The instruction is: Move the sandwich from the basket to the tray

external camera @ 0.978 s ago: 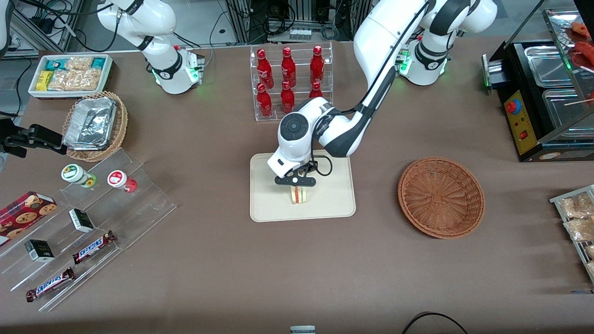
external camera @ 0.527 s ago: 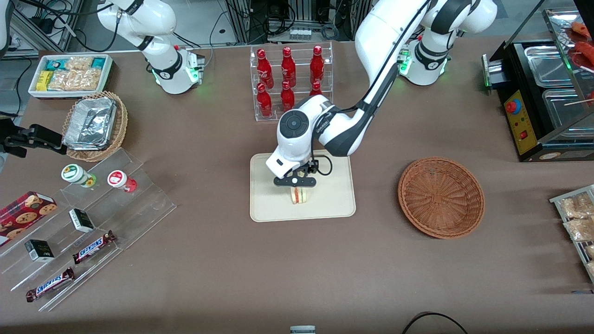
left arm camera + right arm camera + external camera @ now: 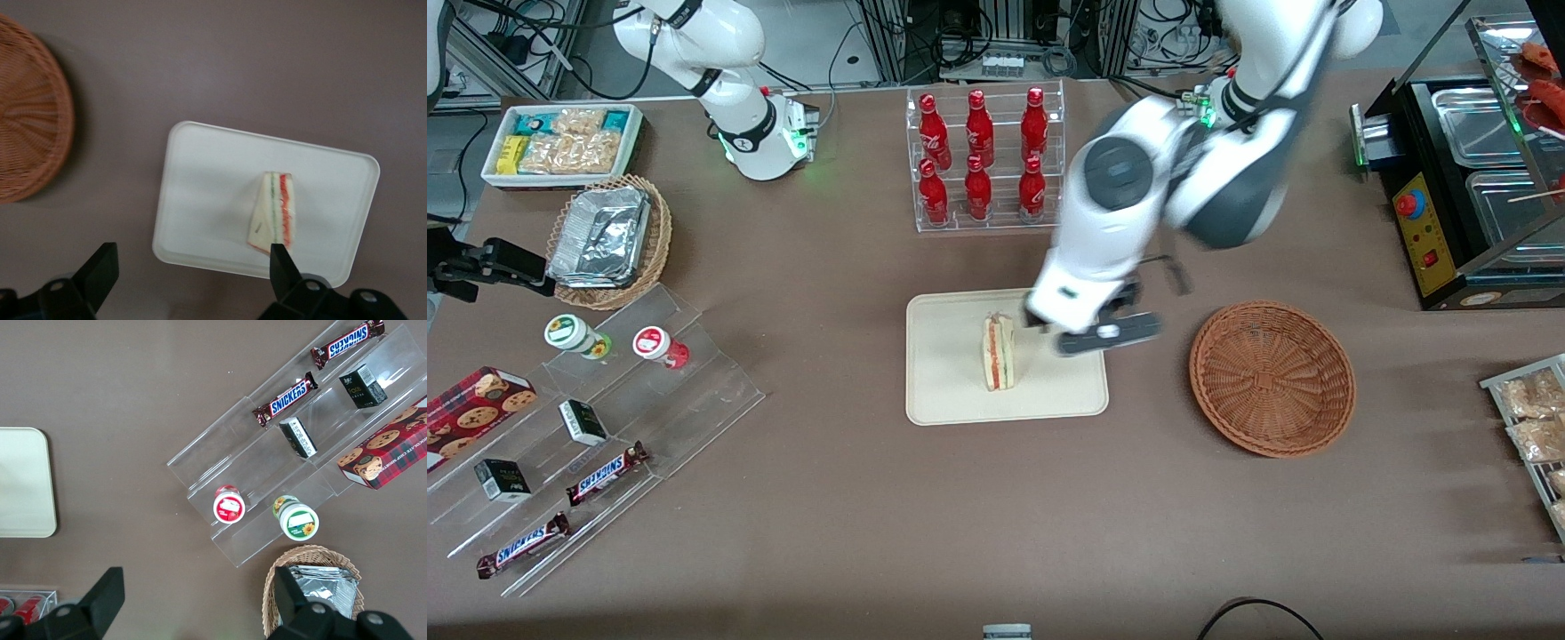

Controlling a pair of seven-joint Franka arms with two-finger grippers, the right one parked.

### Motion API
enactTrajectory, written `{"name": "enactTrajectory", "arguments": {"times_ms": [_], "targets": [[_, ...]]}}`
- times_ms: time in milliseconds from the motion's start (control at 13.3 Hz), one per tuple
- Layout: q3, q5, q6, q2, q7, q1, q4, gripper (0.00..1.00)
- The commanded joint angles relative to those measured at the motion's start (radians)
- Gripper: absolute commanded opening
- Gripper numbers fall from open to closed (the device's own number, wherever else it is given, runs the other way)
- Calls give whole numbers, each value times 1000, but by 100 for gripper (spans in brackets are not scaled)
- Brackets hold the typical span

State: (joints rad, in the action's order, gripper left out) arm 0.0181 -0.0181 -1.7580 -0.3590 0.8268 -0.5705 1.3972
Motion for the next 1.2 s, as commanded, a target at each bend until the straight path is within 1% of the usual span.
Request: {"name": "enactTrajectory", "arguments": {"times_ms": [0,226,301,376,452,828,978,1129], "targets": [[9,0,121,115,-115,89,34,100],[8,12,224,204,-193,179,42,100],[8,35,245,218,-236,201,46,100],[8,73,283,227,-270,213,45,100],[8,92,301,242,-311,236,46,100],[9,86,316,336,-610,403,134,100],[9,79,328,347,-682,455,144,100],[-3,79,298,405,-739,483,222,100]]}}
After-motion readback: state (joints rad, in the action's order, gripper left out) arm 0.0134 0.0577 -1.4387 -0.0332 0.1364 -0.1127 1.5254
